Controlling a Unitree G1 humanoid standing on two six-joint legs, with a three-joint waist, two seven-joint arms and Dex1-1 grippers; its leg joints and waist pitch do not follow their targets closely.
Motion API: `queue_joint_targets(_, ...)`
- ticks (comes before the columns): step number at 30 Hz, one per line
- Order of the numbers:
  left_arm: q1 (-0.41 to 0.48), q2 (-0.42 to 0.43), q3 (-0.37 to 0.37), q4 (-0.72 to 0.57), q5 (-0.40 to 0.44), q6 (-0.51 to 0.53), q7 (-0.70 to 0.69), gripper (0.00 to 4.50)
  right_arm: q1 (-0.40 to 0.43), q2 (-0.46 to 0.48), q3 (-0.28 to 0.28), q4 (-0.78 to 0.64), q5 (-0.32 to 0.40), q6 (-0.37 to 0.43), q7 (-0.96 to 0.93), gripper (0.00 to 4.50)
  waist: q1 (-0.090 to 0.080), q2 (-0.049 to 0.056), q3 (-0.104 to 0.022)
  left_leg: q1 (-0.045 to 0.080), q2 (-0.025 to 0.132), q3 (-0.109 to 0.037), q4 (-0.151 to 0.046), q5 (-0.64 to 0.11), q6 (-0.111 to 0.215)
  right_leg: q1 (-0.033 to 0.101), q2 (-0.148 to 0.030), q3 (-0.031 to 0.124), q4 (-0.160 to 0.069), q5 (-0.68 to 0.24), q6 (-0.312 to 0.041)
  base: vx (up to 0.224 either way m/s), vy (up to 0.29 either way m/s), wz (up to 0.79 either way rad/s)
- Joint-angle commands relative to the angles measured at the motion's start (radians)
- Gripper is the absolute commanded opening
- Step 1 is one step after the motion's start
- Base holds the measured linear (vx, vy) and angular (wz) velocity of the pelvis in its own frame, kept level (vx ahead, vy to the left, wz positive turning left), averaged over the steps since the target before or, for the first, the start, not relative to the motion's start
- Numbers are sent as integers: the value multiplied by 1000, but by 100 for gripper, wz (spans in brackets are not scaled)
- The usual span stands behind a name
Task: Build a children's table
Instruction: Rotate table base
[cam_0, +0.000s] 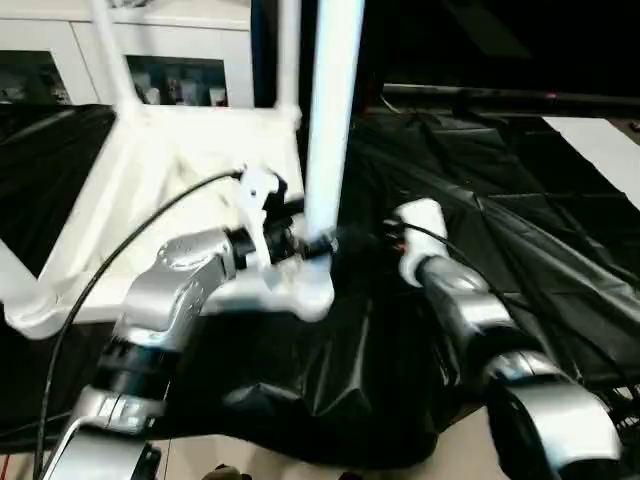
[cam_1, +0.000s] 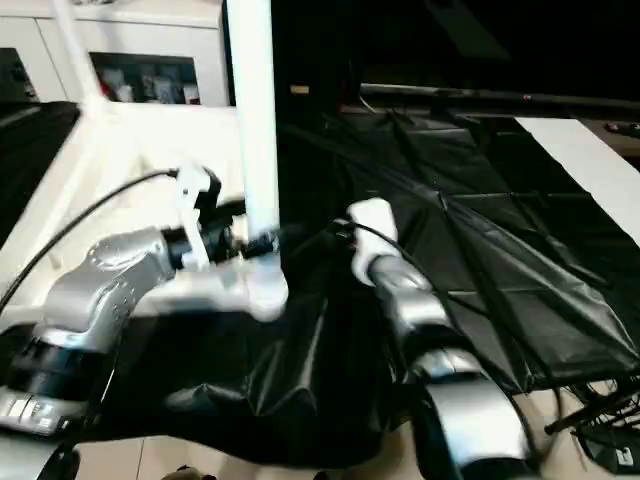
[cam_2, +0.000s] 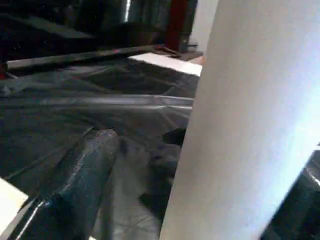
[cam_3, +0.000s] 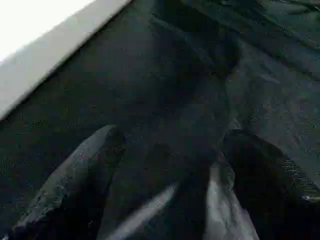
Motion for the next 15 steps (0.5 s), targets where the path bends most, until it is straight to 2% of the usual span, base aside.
queue_joint_targets(1, 35, -20, 11, -7, 35, -49, 41, 443, 34, -16, -15, -88, 26, 11, 14, 369, 11, 25, -74, 12, 52, -29, -74, -273, -20, 50, -77, 61, -81, -297, -168, 0, 0, 0)
queue_joint_targets(3, 112, -39, 25, -68, 17, -67, 51, 443, 86, -22, -26, -178, 43, 43, 25, 369, 8, 22, -76, 8, 54, -29, -74, -264, -13, 54, -76, 60, -74, -256, -178, 0, 0, 0)
queue_joint_targets(5, 204, -47, 40, -144, -20, -57, 48, 443, 148, -31, -25, -290, 55, 80, 37, 369, 10, 19, -75, 10, 53, -26, -73, -265, 0, 51, -76, 61, -79, -282, -175, 0, 0, 0)
queue_joint_targets(6, 241, -48, 45, -168, -26, -65, 55, 443, 176, -34, -25, -347, 65, 109, 45, 369, 13, 14, -75, 12, 55, -25, -73, -266, 2, 49, -76, 60, -80, -299, -167, 0, 0, 0)
queue_joint_targets(7, 248, -48, 46, -173, -27, -67, 56, 443, 182, -34, -25, -358, 68, 114, 47, 369, 13, 14, -75, 12, 55, -25, -73, -266, 2, 49, -76, 60, -80, -299, -167, 0, 0, 0)
queue_joint_targets(8, 292, -51, 53, -202, -33, -80, 65, 443, 217, -37, -25, -425, 83, 138, 59, 369, 18, 11, -72, 11, 56, -26, -75, -265, 7, 50, -74, 61, -83, -309, -153, 0, 0, 0)
queue_joint_targets(9, 379, -61, 81, -268, -42, -102, 97, 443, 286, -43, -11, -561, 99, 180, 82, 369, 18, 10, -70, 14, 57, -25, -77, -282, 7, 43, -73, 59, -86, -343, -142, 0, 0, 0)
queue_joint_targets(10, 379, -61, 81, -268, -42, -102, 97, 443, 286, -43, -11, -561, 99, 180, 82, 369, 24, 13, -70, 11, 60, -29, -78, -278, 5, 49, -75, 60, -83, -333, -135, 0, 0, 0)
queue_joint_targets(11, 456, -74, 108, -326, -23, -130, 149, 443, 344, -50, 13, -673, 98, 225, 89, 369, 22, 9, -64, 13, 59, -28, -82, -311, 4, 42, -72, 58, -93, -392, -115, 0, 0, 0)
queue_joint_targets(12, 488, -80, 117, -348, -13, -142, 169, 443, 368, -50, 19, -718, 102, 248, 86, 369, 21, 9, -62, 12, 60, -29, -82, -324, 0, 41, -74, 59, -96, -421, -103, 0, 0, 0)
queue_joint_targets(14, 520, -85, 124, -369, -9, -154, 183, 443, 391, -49, 23, -763, 106, 275, 80, 369, 17, 8, -55, 19, 53, -30, -81, -372, -6, 30, -71, 54, -113, -536, -62, 0, 0, 0)
queue_joint_targets(15, 587, -98, 143, -415, 44, -127, 277, 443, 451, -41, 35, -876, 97, 322, 50, 369, 17, 3, -52, 22, 50, -32, -78, -397, -14, 25, -73, 51, -125, -616, -25, 0, 0, 0)
